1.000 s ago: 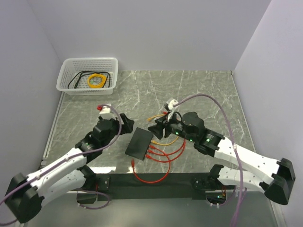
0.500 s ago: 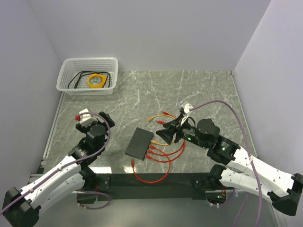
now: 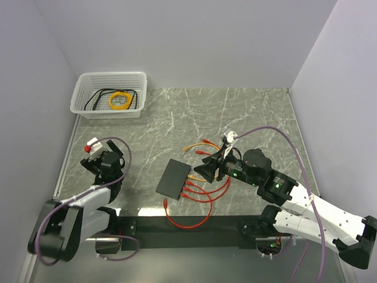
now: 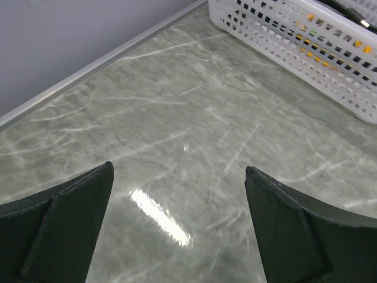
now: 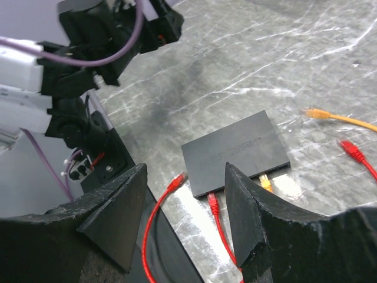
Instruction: Insert the plug into the switch port
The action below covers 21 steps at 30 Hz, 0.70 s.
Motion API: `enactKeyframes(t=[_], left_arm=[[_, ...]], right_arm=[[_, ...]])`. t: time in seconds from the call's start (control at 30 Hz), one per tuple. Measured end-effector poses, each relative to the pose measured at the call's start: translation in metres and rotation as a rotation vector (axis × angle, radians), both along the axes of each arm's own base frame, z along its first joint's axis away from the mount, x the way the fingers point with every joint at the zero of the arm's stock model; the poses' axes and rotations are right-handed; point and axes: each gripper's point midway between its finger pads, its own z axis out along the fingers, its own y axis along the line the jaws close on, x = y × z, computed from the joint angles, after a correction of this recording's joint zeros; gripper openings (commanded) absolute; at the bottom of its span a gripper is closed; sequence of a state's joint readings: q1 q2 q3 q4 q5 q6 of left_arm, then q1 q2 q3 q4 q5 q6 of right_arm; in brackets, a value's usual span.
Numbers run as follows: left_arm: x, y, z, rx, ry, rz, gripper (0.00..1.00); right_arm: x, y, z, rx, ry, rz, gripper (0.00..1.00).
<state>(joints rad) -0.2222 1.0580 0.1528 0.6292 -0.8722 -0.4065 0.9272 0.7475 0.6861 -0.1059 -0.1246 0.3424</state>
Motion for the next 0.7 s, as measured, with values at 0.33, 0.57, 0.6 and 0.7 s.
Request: enactKeyframes(t=[0.33, 0.57, 0.6, 0.7], left_arm=[[0.055, 0.018, 0.011, -0.035, -0.091, -0.076, 0.98], [0.082, -0.01, 0.007, 0.002, -0.055, -0.278, 0.99], [0.083, -0.015, 0.009, 0.011, -0.066, -0.313, 0.98], [0.084, -0.026, 0.011, 0.042, -0.086, -0.387, 0.95]], right_arm=[[-0.005, 0.002, -0.006, 0.003, 0.029, 0.022, 0.62], [-0.006, 0.004, -0.018, -0.013, 0.052, 0.03, 0.62], [-0.007, 0.005, -0.019, -0.013, 0.059, 0.035, 0.62], [-0.007, 0.008, -0.023, -0.021, 0.073, 0.045, 0.62]])
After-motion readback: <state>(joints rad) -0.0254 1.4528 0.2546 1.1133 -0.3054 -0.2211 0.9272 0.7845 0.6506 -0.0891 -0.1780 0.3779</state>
